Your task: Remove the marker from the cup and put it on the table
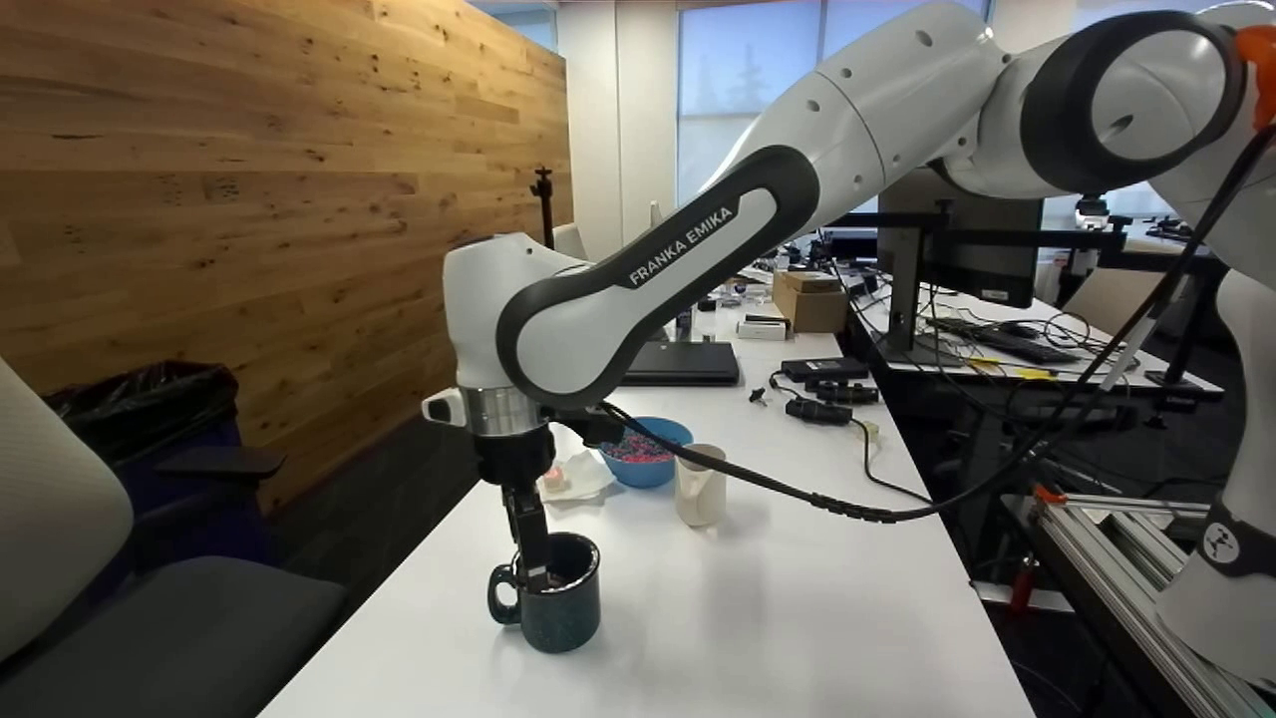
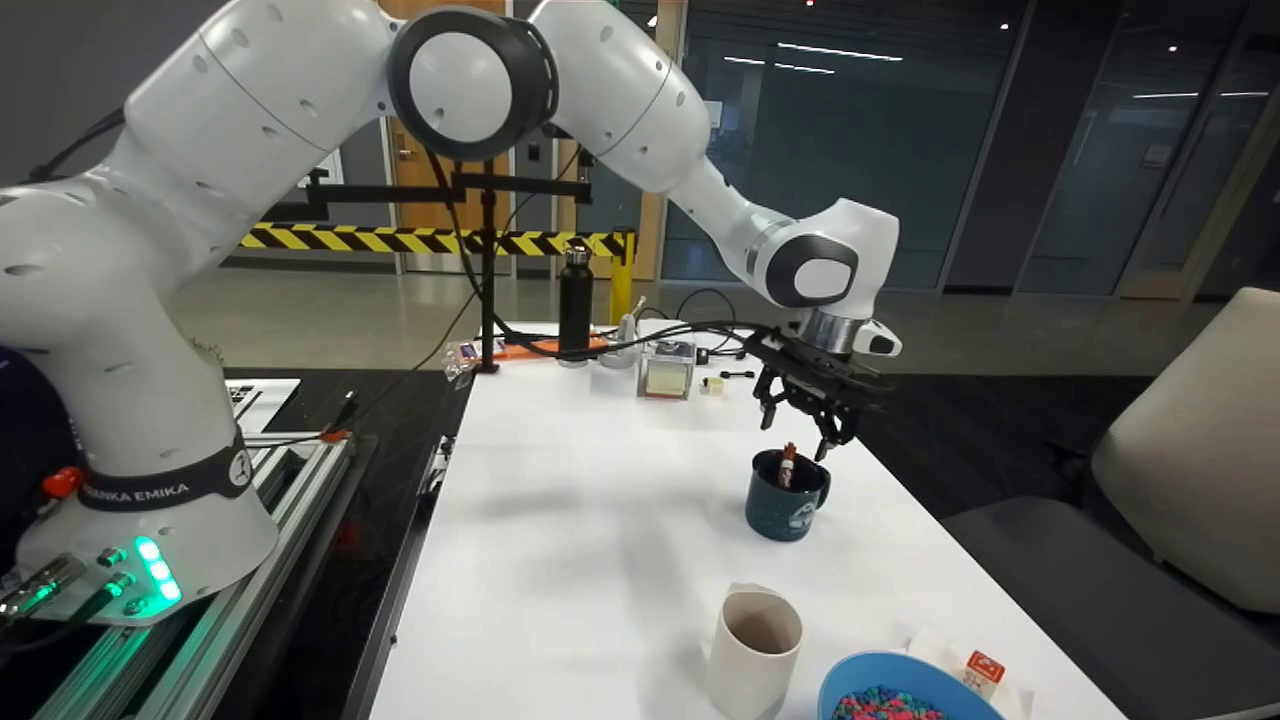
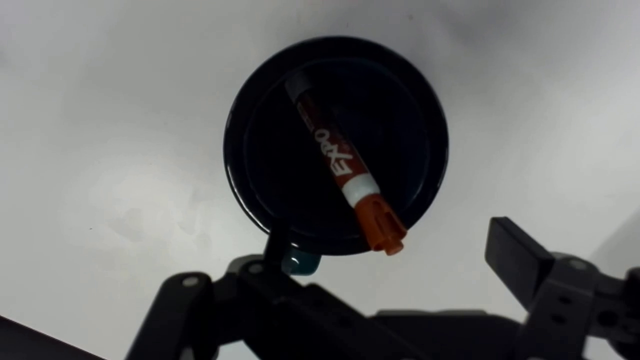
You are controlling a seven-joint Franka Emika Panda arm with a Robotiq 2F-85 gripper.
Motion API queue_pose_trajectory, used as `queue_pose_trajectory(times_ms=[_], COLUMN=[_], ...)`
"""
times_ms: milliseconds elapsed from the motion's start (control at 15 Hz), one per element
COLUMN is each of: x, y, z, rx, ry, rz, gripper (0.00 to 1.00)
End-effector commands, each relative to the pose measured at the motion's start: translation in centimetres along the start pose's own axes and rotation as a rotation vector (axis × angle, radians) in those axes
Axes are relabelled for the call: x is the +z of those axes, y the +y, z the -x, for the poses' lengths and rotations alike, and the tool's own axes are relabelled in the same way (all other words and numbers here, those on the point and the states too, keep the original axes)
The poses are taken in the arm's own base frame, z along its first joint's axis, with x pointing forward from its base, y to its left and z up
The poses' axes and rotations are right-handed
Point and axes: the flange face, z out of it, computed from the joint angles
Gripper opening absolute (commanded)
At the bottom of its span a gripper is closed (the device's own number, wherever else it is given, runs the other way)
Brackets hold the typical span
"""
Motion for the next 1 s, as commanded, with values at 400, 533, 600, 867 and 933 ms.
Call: queue_pose_trajectory(times_ms=[400,533,600,867,933], x=[0.18,0.22,0.24,0.28,0.27], y=[-0.09,-0.15,-0.17,-0.23,-0.25], z=[0.15,0.18,0.19,0.21,0.20], rx=[-0.002,-0.006,-0.007,-0.008,-0.008], ry=[-0.033,-0.036,-0.037,-0.040,-0.041], rz=[0.009,0.008,0.008,0.008,0.008], gripper=[1.00,0.74,0.68,0.38,0.30])
